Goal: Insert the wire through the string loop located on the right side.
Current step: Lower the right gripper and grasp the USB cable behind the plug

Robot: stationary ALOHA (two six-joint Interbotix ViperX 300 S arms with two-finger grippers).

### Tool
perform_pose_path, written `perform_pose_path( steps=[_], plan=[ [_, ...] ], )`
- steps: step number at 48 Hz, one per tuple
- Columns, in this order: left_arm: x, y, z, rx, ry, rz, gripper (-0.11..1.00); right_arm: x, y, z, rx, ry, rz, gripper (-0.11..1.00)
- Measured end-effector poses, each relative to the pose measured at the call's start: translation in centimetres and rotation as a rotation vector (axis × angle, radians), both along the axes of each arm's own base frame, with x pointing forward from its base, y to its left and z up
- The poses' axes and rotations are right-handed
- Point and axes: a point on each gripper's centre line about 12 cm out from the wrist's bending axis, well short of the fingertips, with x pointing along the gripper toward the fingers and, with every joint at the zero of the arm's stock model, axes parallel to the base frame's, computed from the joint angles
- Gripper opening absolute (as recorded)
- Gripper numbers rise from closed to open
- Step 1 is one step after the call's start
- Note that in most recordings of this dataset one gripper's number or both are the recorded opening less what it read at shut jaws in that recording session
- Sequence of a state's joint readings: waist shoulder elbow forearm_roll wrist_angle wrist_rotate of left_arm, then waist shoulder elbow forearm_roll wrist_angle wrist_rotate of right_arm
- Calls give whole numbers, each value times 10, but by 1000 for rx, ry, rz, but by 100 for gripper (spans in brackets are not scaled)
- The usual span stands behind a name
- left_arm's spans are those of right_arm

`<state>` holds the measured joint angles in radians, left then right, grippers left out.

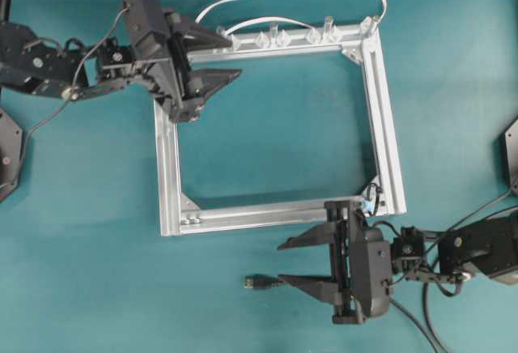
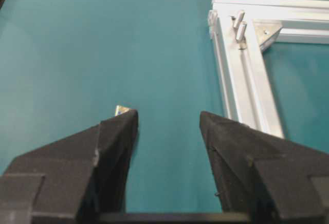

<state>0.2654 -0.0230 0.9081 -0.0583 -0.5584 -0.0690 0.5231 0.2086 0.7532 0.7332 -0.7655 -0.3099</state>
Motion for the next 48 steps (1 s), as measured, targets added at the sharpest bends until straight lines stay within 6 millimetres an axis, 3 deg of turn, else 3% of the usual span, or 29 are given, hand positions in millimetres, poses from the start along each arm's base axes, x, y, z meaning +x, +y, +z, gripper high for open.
perform_pose_path(
  steps=[14,31,48],
  plan=[
    [-2,-1,2,1,-3,0,73,3,4,-14,-11,26,2,62],
    [-2,-2,1,-2,-1,-5,73,7,18,-44,-12,77,15,62],
    [-3,-3,1,-20,-6,-1,73,6,24,-58,5,84,9,62]
  ],
)
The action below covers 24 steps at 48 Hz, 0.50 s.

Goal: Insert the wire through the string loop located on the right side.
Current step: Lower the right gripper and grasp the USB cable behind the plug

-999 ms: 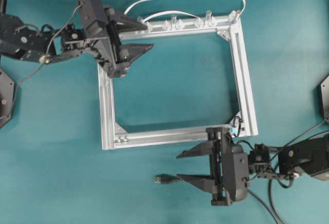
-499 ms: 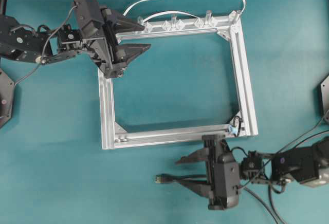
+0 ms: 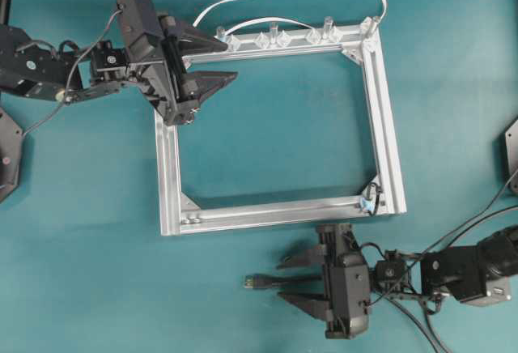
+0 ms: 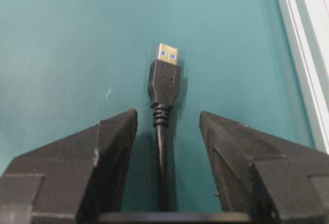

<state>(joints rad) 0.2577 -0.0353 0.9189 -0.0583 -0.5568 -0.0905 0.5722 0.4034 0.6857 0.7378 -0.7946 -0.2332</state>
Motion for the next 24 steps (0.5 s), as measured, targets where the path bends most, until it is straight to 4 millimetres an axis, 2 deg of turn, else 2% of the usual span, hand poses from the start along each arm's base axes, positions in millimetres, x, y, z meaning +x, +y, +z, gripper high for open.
perform_pose_path(
  steps=[24],
  plan=[
    [2,-6,-1,-3,1,-16,73,3,2,-10,-12,1,-3,62]
  ],
)
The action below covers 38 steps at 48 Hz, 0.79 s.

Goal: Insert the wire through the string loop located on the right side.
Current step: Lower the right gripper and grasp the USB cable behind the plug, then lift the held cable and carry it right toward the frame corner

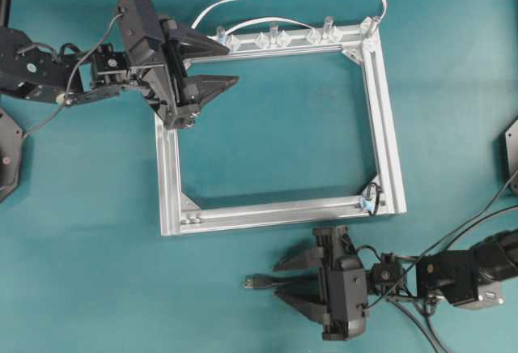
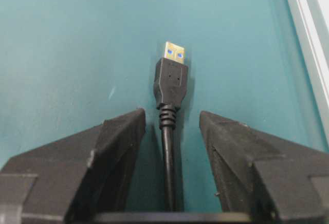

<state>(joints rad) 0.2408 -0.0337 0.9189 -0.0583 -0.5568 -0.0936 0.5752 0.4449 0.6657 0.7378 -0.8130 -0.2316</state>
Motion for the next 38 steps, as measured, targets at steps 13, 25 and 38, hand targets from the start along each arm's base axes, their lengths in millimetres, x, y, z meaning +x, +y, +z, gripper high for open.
perform_pose_path(
  steps=[13,25,38],
  plan=[
    [1,-3,0,-1,0,-9,73,-2,3,-4,2,26,13,30],
    [2,-6,0,-8,-1,-17,73,-4,6,-8,9,74,33,12],
    [1,-6,0,-15,-4,-13,73,-2,6,-6,13,72,30,12]
  ],
)
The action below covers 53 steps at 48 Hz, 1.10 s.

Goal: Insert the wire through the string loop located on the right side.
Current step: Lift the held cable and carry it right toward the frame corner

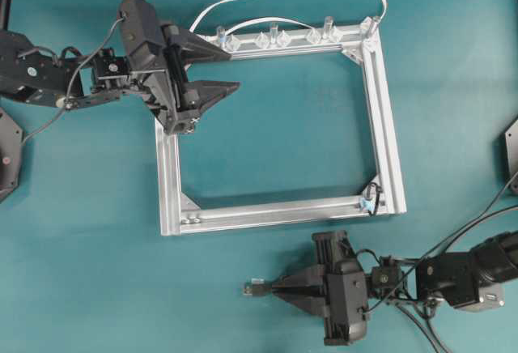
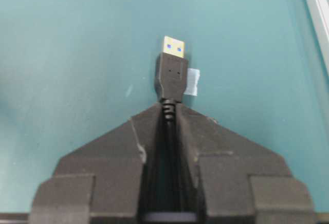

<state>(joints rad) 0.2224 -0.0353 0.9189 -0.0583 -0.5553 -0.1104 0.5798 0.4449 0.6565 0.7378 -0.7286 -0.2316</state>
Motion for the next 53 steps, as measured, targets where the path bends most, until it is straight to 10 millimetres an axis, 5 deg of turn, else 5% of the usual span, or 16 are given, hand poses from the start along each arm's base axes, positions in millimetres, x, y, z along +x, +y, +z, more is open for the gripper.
perform_pose_path(
  steps=[23,53],
  plan=[
    [0,-1,-1,-2,1,-1,73,2,-6,10,-38,21,27,12],
    [0,-1,-2,-5,13,-1,73,-9,-20,59,-58,19,88,12]
  ],
)
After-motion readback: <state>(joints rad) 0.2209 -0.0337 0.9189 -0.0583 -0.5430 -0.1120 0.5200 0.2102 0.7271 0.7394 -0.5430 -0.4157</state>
